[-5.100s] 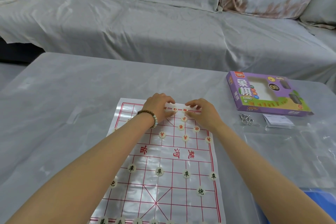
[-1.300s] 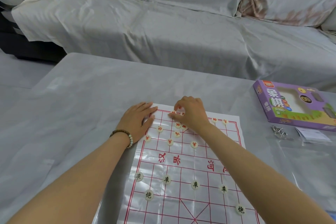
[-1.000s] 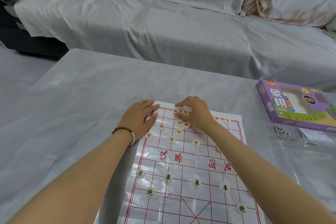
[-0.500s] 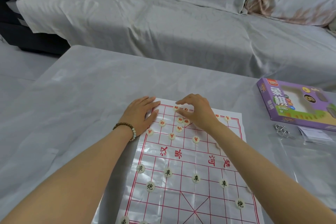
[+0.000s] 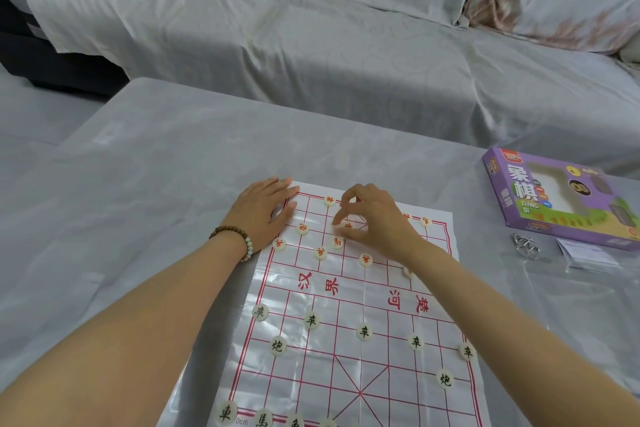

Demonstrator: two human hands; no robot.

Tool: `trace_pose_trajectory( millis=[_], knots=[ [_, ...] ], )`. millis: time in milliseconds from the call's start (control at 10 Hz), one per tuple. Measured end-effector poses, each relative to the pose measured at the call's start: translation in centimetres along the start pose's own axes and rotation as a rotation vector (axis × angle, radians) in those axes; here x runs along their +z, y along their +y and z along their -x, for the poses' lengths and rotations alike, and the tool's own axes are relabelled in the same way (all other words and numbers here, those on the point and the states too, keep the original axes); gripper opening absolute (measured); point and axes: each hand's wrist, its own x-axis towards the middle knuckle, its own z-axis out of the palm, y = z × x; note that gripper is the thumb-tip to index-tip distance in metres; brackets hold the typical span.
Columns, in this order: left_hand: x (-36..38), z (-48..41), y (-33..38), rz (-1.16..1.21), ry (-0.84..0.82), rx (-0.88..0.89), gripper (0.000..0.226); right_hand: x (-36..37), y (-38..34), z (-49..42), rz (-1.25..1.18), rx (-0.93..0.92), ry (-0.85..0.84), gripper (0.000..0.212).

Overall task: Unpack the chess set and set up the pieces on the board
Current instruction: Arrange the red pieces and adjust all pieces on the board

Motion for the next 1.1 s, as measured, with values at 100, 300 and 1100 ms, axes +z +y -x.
trace_pose_trajectory(
  millis=[100, 300, 1100],
  knots=[
    [0.0, -0.1, 0.0, 0.007, -0.009, -0.017, 0.052, -0.5, -0.4, -1.1, 0.008, -0.007, -0.007, 0.026],
    [0.0, -0.1, 0.0, 0.033, 0.012, -0.016, 0.051, 0.1, -0.1, 0.0, -0.027, -0.022, -0.107, 0.027],
    [-0.2, -0.1, -0.2, 0.077, 0.073, -0.087, 0.042, 3.4, -1.1, -6.3, -0.098, 0.095, 0.126, 0.037]
  ],
)
